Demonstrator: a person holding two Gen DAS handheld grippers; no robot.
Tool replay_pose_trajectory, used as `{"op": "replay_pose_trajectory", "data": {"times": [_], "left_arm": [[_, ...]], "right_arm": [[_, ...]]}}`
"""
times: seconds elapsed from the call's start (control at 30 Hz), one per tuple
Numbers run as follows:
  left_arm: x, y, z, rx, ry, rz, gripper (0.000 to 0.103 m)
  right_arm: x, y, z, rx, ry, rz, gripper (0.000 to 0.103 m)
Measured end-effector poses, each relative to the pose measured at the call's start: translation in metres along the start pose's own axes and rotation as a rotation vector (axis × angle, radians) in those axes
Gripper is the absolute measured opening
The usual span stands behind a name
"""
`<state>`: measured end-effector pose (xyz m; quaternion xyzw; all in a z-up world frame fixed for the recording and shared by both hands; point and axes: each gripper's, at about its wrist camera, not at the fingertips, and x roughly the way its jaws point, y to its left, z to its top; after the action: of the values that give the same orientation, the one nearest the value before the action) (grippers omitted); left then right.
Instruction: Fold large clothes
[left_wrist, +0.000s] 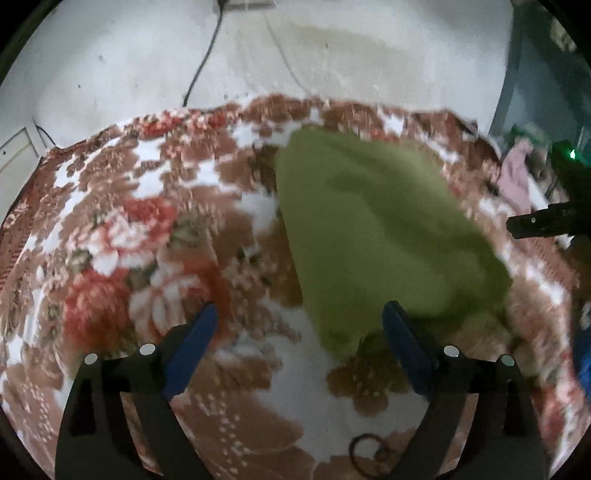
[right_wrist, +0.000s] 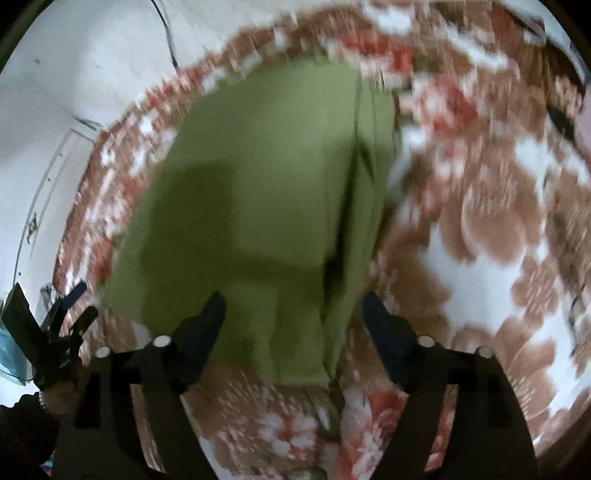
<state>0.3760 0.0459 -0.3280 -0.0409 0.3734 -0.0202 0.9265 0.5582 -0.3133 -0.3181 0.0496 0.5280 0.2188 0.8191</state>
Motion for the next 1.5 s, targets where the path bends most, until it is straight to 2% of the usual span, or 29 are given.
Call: {"op": "replay_pose_trajectory", "data": {"times": [0.03, 0.1, 0.17, 0.23, 0.3, 0.37, 0.4, 0.47, 0.5, 0.6, 0.7, 0.9, 1.0, 1.1, 1.17, 1.23, 1.33, 1.37, 1.5], "left_arm": [[0.000, 0.005, 0.013, -0.022, 0.000, -0.017, 0.096], [0.007, 0.009, 0.041, -0.068, -0.018, -0.065, 0.096], [0.025, 0.003, 0.068, -0.081, -0.037, -0.092, 0.097], [0.047, -0.008, 0.087, -0.056, -0.046, -0.101, 0.097], [0.067, -0.026, 0.097, 0.000, -0.048, -0.088, 0.097], [0.084, -0.044, 0.097, 0.073, -0.028, -0.092, 0.097], [0.095, -0.052, 0.093, 0.094, 0.008, -0.116, 0.097], [0.113, -0.055, 0.080, 0.071, 0.083, -0.152, 0.097], [0.120, -0.053, 0.075, 0.056, 0.113, -0.147, 0.097], [0.136, -0.043, 0.057, 0.060, 0.170, -0.067, 0.097], [0.136, -0.029, 0.051, 0.030, 0.180, -0.054, 0.098], [0.126, -0.025, 0.061, 0.026, 0.211, -0.036, 0.098], [0.118, -0.019, 0.070, 0.013, 0.204, -0.030, 0.097], [0.114, -0.015, 0.077, 0.005, 0.211, -0.047, 0.097], [0.117, -0.006, 0.079, -0.037, 0.240, -0.103, 0.097], [0.129, 0.011, 0.082, -0.110, 0.291, -0.195, 0.097], [0.151, 0.032, 0.081, -0.184, 0.353, -0.285, 0.097], [0.163, 0.041, 0.081, -0.219, 0.396, -0.328, 0.097], [0.193, 0.047, 0.078, -0.254, 0.474, -0.456, 0.097]], "right_arm": [[-0.007, 0.007, 0.011, 0.003, -0.046, 0.006, 0.094], [-0.005, 0.025, 0.033, 0.014, -0.111, 0.045, 0.096], [0.014, 0.040, 0.054, 0.029, -0.162, 0.010, 0.097], [0.040, 0.046, 0.070, 0.041, -0.166, -0.046, 0.097], [0.078, 0.045, 0.081, 0.052, -0.118, -0.115, 0.097], [0.102, 0.040, 0.085, 0.064, -0.083, -0.146, 0.097], [0.112, 0.035, 0.083, 0.067, -0.068, -0.162, 0.097], [0.128, 0.024, 0.076, 0.065, -0.035, -0.209, 0.097], [0.132, 0.018, 0.072, 0.060, -0.028, -0.226, 0.097], [0.142, 0.000, 0.059, 0.049, -0.004, -0.235, 0.097], [0.142, -0.017, 0.049, 0.042, 0.006, -0.267, 0.098], [0.116, -0.036, 0.040, 0.101, 0.025, -0.202, 0.098], [0.099, -0.039, 0.037, 0.140, 0.043, -0.114, 0.098], [0.101, -0.039, 0.034, 0.178, 0.124, -0.002, 0.098], [0.108, -0.042, 0.031, 0.192, 0.184, 0.039, 0.098], [0.115, -0.052, 0.028, 0.250, 0.216, 0.091, 0.098], [0.125, -0.062, 0.026, 0.295, 0.235, 0.128, 0.098], [0.129, -0.063, 0.026, 0.303, 0.242, 0.144, 0.098], [0.140, -0.060, 0.029, 0.307, 0.252, 0.181, 0.099]]}}
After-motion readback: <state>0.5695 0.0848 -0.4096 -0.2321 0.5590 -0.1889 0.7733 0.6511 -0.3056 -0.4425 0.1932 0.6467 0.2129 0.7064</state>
